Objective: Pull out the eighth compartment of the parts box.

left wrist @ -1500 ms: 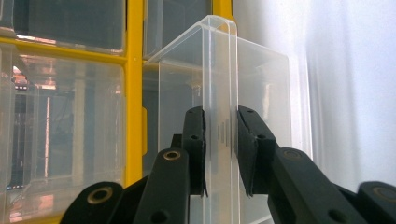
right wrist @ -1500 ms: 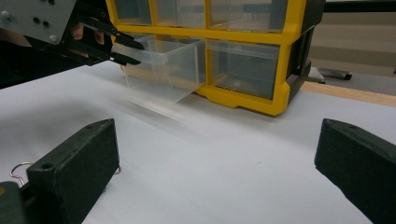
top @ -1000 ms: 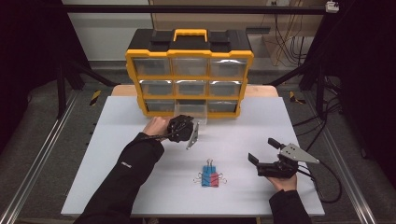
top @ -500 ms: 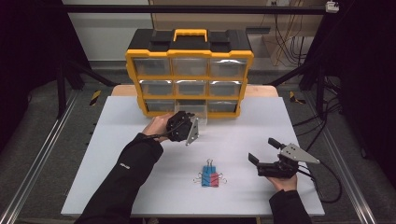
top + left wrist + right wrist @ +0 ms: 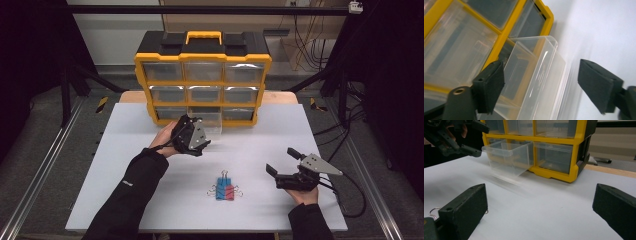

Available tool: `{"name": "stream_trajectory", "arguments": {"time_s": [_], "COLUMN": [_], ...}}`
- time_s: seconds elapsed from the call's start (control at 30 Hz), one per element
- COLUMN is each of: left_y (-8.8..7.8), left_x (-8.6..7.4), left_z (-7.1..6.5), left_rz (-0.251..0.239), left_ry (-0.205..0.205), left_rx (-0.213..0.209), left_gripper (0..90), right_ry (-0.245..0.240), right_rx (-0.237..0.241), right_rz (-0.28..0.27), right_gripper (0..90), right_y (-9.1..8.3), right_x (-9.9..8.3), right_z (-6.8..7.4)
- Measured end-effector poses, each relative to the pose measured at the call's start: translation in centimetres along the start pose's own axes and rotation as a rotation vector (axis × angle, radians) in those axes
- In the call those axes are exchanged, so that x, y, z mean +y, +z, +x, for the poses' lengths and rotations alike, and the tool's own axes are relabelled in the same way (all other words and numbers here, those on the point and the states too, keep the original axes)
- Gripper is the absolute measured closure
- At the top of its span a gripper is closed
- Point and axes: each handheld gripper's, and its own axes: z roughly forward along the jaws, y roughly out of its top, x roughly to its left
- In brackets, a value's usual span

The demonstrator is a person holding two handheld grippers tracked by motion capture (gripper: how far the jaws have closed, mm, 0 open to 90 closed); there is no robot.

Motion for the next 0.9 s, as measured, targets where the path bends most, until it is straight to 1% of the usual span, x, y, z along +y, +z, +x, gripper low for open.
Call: {"name": "stream_trajectory", "arguments": {"time_s": [0.13, 0.3, 0.33, 0.4, 0.47, 0.53, 0.57, 0.6, 0.63, 0.73, 0.77, 0.83, 0.9], "left_y": [-0.7, -1.4, -1.6, -1.9, -2.1, -2.5, -2.7, -2.9, -3.2, -4.1, -4.3, -4.8, -5.3], "left_x": [-0.3, -0.9, -1.1, -1.4, -1.8, -2.1, -2.2, -2.4, -2.5, -3.0, -3.2, -3.6, -4.1], "left_z": [0.3, 0.6, 0.5, 0.6, 0.5, 0.5, 0.5, 0.6, 0.7, 0.9, 0.8, 0.9, 0.9], "left_rz": [-0.038, -0.048, -0.046, -0.047, -0.046, -0.047, -0.055, -0.063, -0.071, -0.093, -0.108, -0.119, -0.123], "left_ry": [-0.097, -0.218, -0.232, -0.261, -0.273, -0.294, -0.308, -0.327, -0.343, -0.383, -0.408, -0.434, -0.450], "left_rx": [-0.003, -0.006, -0.001, -0.008, -0.003, 0.000, -0.001, 0.000, 0.002, 0.013, 0.019, 0.027, 0.036], "left_gripper": [11.6, 6.8, 6.3, 5.3, 4.3, 4.1, 4.0, 4.0, 3.8, 3.3, 3.3, 3.2, 3.1], "right_ry": [0.000, 0.000, 0.000, 0.003, 0.000, 0.000, -0.013, -0.013, -0.004, -0.002, -0.002, -0.002, -0.002], "right_rx": [0.000, 0.000, 0.000, -0.002, -0.003, -0.003, 0.003, 0.002, -0.002, -0.002, -0.002, -0.002, -0.002], "right_rz": [0.002, 0.003, 0.003, 0.005, 0.003, 0.003, -0.001, 0.000, 0.006, 0.009, 0.009, 0.008, 0.007], "right_gripper": [0.4, 0.4, 0.4, 0.4, 0.4, 0.4, 0.4, 0.4, 0.4, 0.4, 0.4, 0.4, 0.4], "right_y": [0.0, 0.0, 0.0, 0.0, 0.0, 0.0, 0.0, 0.1, 0.0, 0.0, 0.0, 0.0, 0.0], "right_x": [0.0, 0.0, 0.0, 0.0, 0.0, 0.0, 0.0, 0.0, 0.0, 0.0, 0.0, 0.0, 0.0], "right_z": [0.0, 0.0, 0.0, 0.0, 0.0, 0.0, -0.1, -0.1, 0.0, 0.0, 0.0, 0.0, 0.0]}}
